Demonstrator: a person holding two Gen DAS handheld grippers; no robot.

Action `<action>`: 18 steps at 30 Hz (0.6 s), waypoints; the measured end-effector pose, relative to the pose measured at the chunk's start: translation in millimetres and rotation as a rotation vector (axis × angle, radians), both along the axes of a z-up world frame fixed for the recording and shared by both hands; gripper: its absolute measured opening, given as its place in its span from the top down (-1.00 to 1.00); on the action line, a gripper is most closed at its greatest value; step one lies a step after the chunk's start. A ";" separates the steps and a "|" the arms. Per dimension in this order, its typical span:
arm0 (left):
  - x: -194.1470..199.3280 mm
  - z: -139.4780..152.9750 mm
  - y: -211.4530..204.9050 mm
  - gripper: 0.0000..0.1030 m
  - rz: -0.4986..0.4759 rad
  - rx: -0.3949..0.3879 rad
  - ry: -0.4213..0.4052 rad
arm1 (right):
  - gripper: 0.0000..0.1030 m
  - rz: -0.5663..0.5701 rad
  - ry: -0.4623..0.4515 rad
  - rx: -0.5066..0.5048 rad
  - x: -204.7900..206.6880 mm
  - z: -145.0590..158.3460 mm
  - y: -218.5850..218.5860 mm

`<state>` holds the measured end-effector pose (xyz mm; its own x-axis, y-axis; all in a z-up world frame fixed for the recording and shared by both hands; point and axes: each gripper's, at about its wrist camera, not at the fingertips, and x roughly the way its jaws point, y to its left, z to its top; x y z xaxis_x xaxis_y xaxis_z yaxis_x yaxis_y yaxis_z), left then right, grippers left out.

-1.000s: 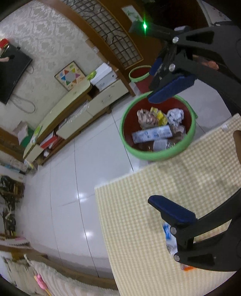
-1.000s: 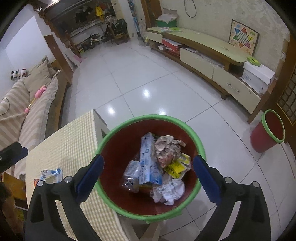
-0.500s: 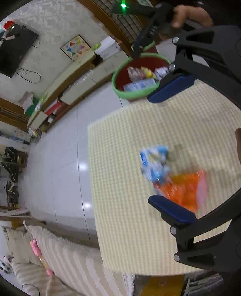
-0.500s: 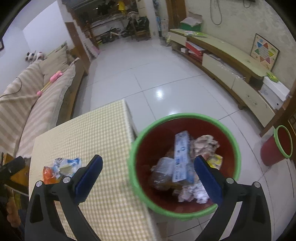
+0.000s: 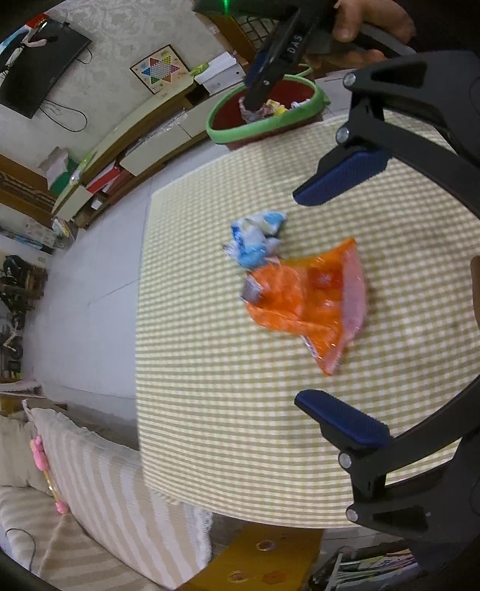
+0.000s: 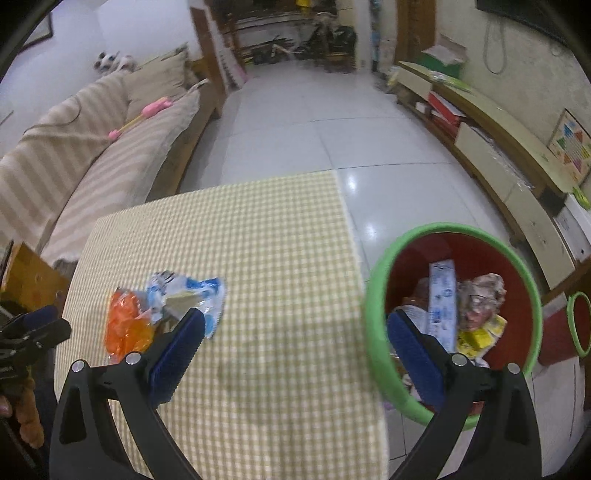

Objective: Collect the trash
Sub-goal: 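Move both open tools back toward the orange bag and wrapper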

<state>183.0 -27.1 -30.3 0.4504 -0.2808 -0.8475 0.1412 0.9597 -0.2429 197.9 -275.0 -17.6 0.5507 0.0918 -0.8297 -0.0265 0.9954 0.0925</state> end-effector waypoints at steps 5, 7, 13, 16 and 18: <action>-6.1 -22.4 -3.7 -0.89 -0.014 0.004 0.040 | -0.86 0.079 -0.014 -0.089 7.5 -14.4 26.8; -7.0 -33.8 -10.5 -0.89 -0.028 0.013 0.055 | -0.86 0.124 -0.024 -0.140 10.7 -21.9 36.9; 0.7 -62.8 -21.8 -0.89 -0.043 0.071 0.081 | -0.86 0.218 -0.032 -0.224 19.7 -44.7 53.0; 10.1 -71.6 -20.1 -0.89 -0.025 0.080 0.086 | -0.86 0.271 -0.043 -0.237 22.2 -53.7 60.4; 18.5 -76.4 -16.0 -0.87 -0.008 0.087 0.089 | -0.86 0.313 -0.054 -0.251 22.3 -59.1 67.8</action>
<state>201.5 -43.0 -106.7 0.3706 -0.2083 -0.9051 0.1311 0.9765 -0.1711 220.3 -207.3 -76.7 0.5715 0.0603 -0.8184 -0.3305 0.9297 -0.1623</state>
